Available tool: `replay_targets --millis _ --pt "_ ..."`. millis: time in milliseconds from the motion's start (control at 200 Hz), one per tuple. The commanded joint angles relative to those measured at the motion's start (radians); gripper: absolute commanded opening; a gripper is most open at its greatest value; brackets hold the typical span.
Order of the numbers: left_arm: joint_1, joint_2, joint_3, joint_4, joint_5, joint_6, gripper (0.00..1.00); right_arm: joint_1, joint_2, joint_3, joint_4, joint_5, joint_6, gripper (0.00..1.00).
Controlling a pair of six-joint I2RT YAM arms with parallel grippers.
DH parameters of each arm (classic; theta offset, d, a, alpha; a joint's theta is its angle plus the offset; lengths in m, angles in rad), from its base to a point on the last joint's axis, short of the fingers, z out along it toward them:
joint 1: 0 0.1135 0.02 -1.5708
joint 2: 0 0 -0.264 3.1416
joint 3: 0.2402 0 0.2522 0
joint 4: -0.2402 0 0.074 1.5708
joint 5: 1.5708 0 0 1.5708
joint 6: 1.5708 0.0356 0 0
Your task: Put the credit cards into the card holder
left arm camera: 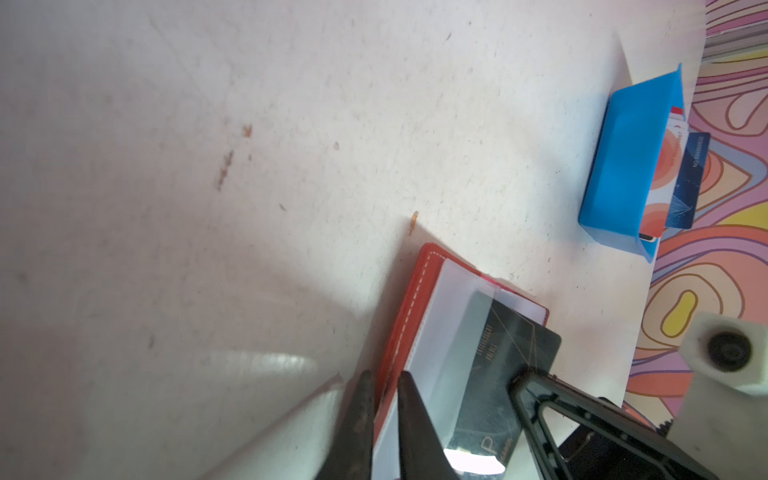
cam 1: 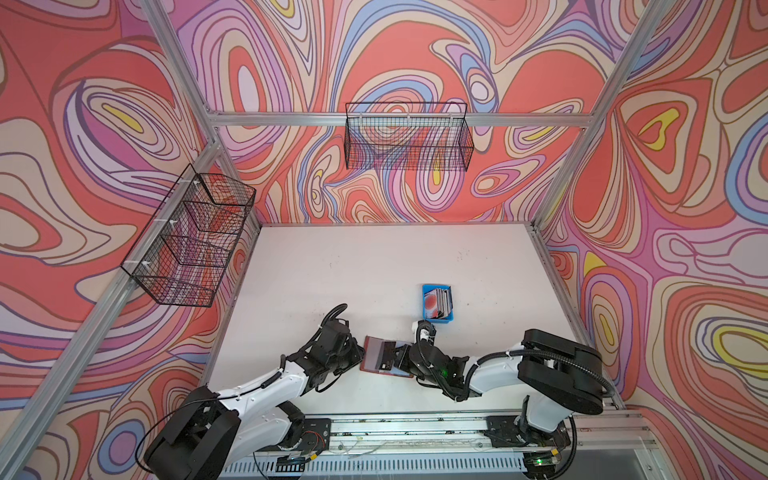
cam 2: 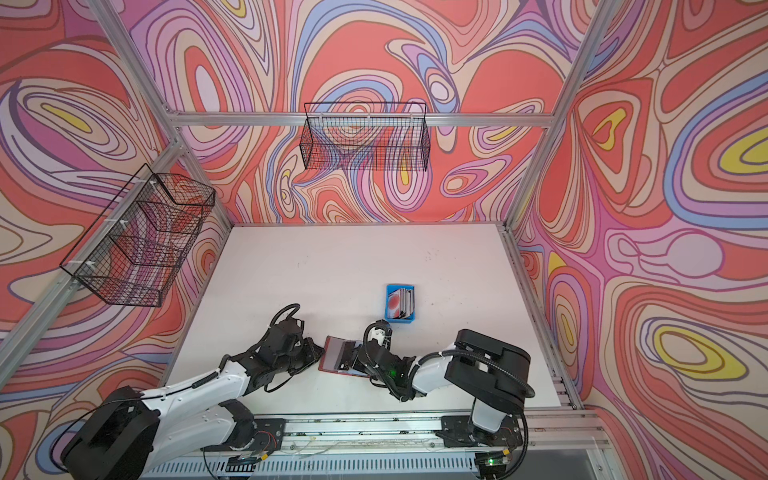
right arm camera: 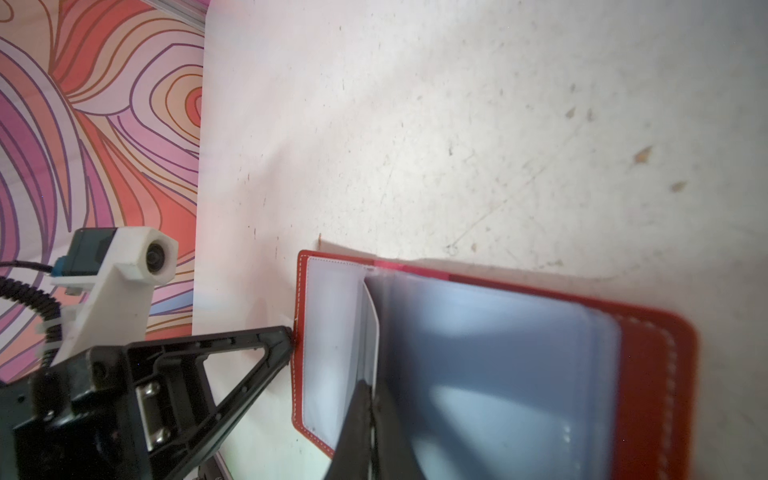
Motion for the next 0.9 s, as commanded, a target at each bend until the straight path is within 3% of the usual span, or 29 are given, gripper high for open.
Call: replay_targets --millis 0,115,446,681,791,896 --pt "-0.018 -0.013 -0.010 -0.037 -0.017 -0.020 0.18 0.005 0.005 0.030 -0.090 -0.026 -0.049 0.00" --pt "-0.026 -0.006 -0.008 -0.038 -0.024 -0.023 0.22 0.004 0.002 0.033 -0.114 -0.034 -0.062 0.00" --pt "-0.041 0.017 0.001 -0.036 -0.022 -0.020 0.22 -0.049 0.063 0.021 -0.060 -0.146 -0.087 0.00" --pt "-0.049 0.020 0.009 -0.041 -0.024 -0.017 0.20 -0.054 0.144 0.113 -0.128 -0.175 -0.111 0.00" --pt "-0.049 0.003 0.009 -0.056 -0.030 -0.017 0.20 -0.054 0.114 0.171 -0.275 -0.117 -0.142 0.00" --pt "-0.051 -0.013 0.006 -0.067 -0.041 -0.020 0.21 -0.054 0.052 0.250 -0.494 -0.015 -0.173 0.13"
